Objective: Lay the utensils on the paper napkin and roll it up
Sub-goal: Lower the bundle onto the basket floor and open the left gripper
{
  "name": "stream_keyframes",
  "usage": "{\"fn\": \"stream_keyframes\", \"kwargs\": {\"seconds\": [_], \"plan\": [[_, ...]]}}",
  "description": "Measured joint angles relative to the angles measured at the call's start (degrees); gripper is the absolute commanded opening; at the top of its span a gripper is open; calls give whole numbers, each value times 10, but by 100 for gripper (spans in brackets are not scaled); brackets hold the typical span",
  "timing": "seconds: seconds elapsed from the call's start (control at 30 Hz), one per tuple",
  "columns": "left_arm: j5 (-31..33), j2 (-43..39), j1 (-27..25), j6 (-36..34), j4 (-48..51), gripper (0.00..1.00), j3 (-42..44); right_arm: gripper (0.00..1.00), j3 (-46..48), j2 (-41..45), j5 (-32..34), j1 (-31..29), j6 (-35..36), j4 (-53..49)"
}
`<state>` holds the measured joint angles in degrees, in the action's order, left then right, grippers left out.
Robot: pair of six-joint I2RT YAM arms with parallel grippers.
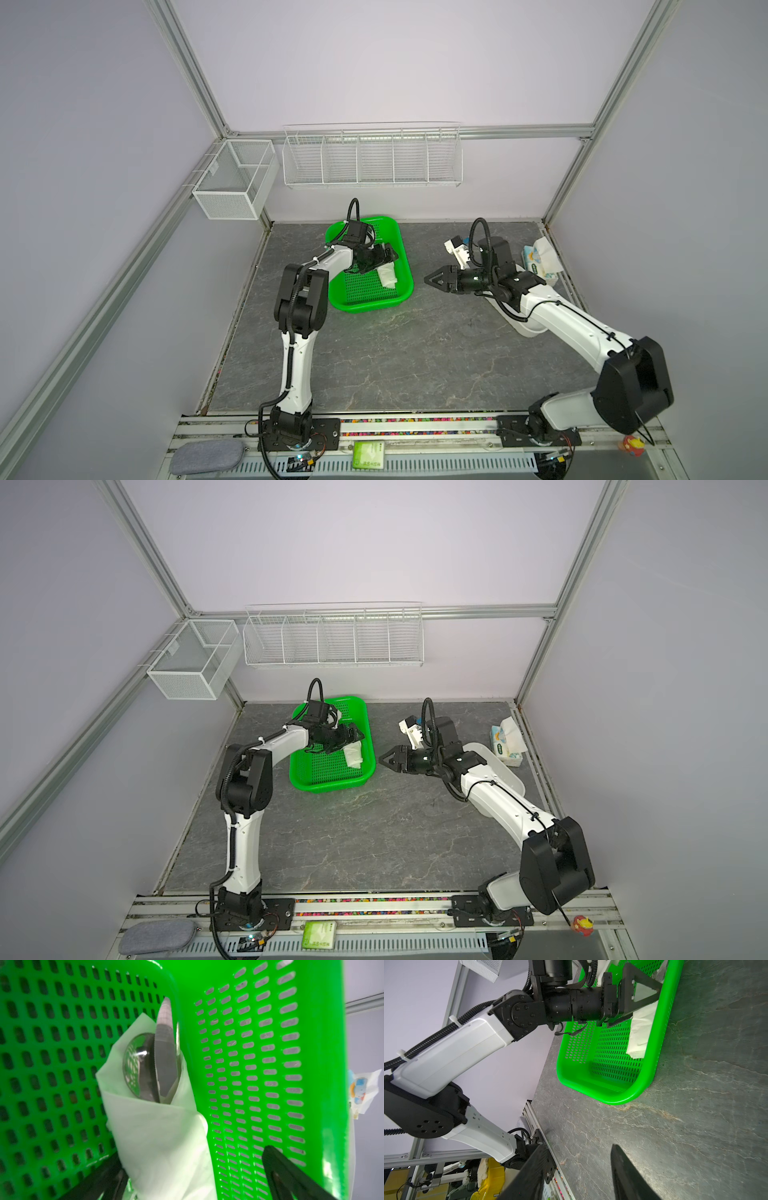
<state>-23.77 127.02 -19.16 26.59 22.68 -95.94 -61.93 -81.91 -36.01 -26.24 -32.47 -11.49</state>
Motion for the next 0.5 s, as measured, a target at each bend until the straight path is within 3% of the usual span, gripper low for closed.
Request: {"fn": "stream_keyframes", "kwargs": {"seconds": [0.33,0.5], "plan": [[39,-62,2,-3,22,99,68,55,-10,10,26,0,17,-24],[59,-170,2,-9,-11,99,154,56,-10,50,103,3,40,-60]]}}
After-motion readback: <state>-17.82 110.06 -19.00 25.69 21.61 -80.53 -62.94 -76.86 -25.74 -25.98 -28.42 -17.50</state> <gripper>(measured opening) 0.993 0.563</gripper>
